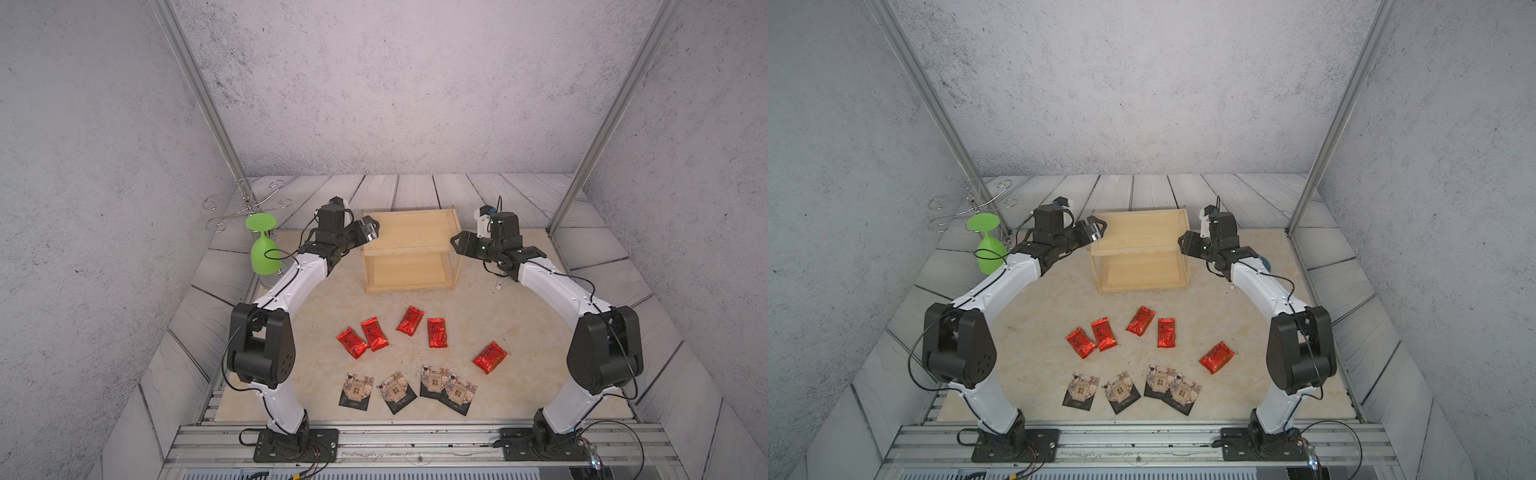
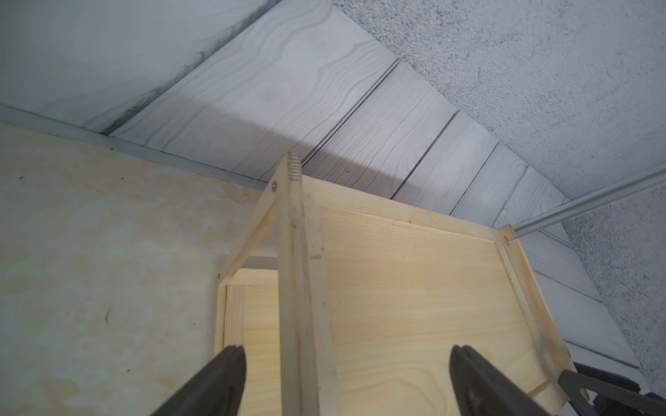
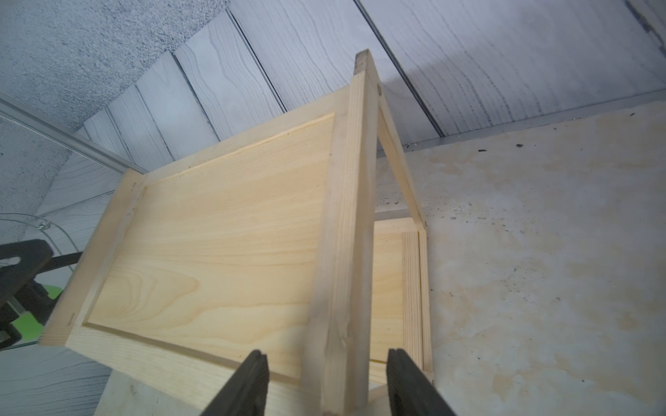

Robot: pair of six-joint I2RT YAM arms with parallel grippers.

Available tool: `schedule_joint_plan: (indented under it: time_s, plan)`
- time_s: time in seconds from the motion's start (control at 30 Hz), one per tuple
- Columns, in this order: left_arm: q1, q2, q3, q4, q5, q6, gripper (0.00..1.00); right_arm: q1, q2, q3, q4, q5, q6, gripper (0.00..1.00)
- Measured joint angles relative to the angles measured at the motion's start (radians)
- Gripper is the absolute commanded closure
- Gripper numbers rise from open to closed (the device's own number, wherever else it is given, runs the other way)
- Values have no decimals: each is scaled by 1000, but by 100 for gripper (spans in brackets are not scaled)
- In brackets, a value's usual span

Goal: Place the tea bags on the shelf by color
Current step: Move the shelf to the center of the board, then pick up the tea bag from the center of the board.

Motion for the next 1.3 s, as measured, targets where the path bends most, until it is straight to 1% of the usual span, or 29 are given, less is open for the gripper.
schedule_joint_plan:
  time_s: [0.17, 0.33, 0.47, 0.53, 0.63, 0.8, 0.87, 1.1, 1.2, 1.3]
  plan:
    - [0, -69, -18, -31, -75, 44, 2, 0, -36, 17, -93, 84, -38, 26]
    - [0, -216, -39, -83, -170, 76, 2, 0, -169, 7, -214, 224, -51, 24]
    - [-5, -385, -174, -108, -211, 69, 2, 0, -341, -85, -300, 313, -29, 24]
    - [-11, -471, -264, -140, -219, 58, 2, 0, -431, -164, -354, 362, -2, 23]
    - [-24, -561, -372, -216, -224, 47, 1, 2, -525, -289, -445, 407, 49, 21]
    - [-36, -705, -555, -302, -213, 31, 1, 10, -556, -420, -596, 412, 129, 21]
    - [-43, -734, -592, -335, -203, 31, 0, 19, -562, -454, -634, 402, 158, 21]
    - [-100, -723, -613, -381, -209, 56, 1, 72, -556, -541, -674, 310, 248, 18]
    - [-108, -694, -607, -411, -232, 75, 1, 95, -547, -582, -671, 280, 283, 15]
    - [-108, -671, -602, -441, -255, 83, 1, 110, -548, -627, -671, 262, 312, 13]
